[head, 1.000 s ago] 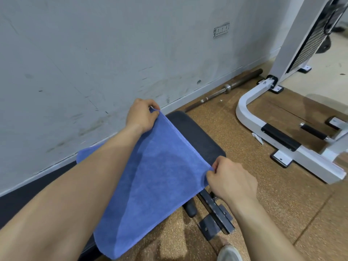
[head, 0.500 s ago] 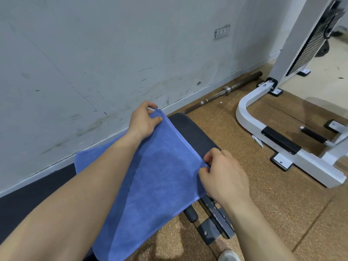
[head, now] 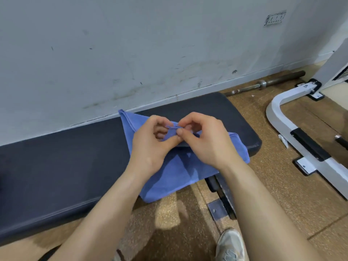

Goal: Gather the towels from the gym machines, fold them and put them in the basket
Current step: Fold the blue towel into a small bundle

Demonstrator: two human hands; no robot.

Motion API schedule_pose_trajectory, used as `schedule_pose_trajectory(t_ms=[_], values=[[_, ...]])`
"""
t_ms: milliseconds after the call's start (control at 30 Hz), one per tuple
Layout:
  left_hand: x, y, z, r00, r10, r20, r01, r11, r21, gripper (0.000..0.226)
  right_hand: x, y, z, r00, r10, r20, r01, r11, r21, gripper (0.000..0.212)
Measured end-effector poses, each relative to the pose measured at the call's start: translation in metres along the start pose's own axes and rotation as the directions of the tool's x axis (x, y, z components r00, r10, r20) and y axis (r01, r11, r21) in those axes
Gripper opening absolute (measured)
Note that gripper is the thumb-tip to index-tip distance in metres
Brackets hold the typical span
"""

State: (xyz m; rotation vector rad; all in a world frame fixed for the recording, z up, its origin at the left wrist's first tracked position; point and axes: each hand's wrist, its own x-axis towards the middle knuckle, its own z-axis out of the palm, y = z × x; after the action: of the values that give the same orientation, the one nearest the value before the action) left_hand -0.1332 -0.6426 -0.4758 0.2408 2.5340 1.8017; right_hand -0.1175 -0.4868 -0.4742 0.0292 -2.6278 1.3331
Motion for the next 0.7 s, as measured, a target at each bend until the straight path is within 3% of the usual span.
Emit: schedule_pose_trajectory(t_ms=[167,267,467,700], values=[[-0.004,0.0,-0.005,0.998,0.066,0.015,-0.062,0.983,-0.172,0.012,-0.001,-0.005,0.003,0.996,0.073,-0.043,-0.059,0.961,0.272,0.008],[0.0,-0.001,-0.007,0.997,0.076,0.008,-0.073,0.976,-0.206,0.013,-0.001,-0.003,0.003,0.993,0.121,0.001,-0.11,0.903,0.414,0.007],[0.009,-0.001,-0.009,0.988,0.135,0.076,-0.118,0.973,-0.196,0.011,0.001,-0.004,-0.001,0.991,0.135,0.015,-0.123,0.849,0.513,0.012],[0.011,-0.001,-0.014,0.983,0.179,0.047,-0.169,0.971,-0.168,0.013,0.011,-0.006,-0.001,0.958,0.248,0.141,-0.282,0.741,0.61,0.01]])
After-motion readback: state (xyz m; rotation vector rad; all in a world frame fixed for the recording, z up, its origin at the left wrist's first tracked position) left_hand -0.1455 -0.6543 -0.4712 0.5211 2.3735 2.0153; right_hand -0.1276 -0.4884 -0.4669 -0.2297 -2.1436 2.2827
